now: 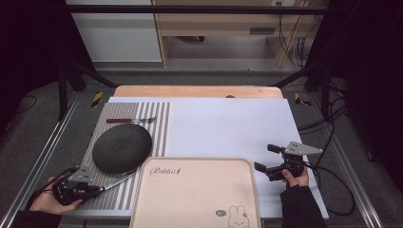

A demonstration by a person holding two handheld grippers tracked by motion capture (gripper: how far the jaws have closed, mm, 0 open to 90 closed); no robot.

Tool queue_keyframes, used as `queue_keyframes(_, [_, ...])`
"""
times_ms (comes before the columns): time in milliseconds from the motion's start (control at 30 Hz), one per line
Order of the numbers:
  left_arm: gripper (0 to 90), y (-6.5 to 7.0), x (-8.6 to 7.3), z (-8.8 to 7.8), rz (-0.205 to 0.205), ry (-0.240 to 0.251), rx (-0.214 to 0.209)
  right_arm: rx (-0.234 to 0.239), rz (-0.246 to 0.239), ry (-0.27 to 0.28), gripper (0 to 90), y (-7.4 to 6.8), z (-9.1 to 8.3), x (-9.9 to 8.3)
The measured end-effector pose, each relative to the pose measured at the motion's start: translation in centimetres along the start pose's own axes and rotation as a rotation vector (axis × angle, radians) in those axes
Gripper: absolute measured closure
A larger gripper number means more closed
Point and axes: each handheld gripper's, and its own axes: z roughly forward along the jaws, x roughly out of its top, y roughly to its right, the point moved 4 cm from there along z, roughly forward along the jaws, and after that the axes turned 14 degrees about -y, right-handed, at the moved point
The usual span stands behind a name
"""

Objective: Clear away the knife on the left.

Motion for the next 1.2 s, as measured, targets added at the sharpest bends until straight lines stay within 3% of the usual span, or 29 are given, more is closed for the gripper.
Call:
queue_keyframes(300, [77.1,0.9,0.2,-0.9,0.014,0.017,0.001,0.001,-0.002,0.002,0.4,0.0,0.0,0.0])
queue_keyframes(533, [77.1,1.4,1.2,-1.6,0.001,0.042,0.011,0.002,0.0,0.002,0.4,0.0,-0.1,0.0])
queue_keyframes(1200, [77.1,2.0,5.6,-1.7,-0.13,0.096,0.041,-0.002,-0.001,-0.007,0.4,0.0,0.0,-0.1])
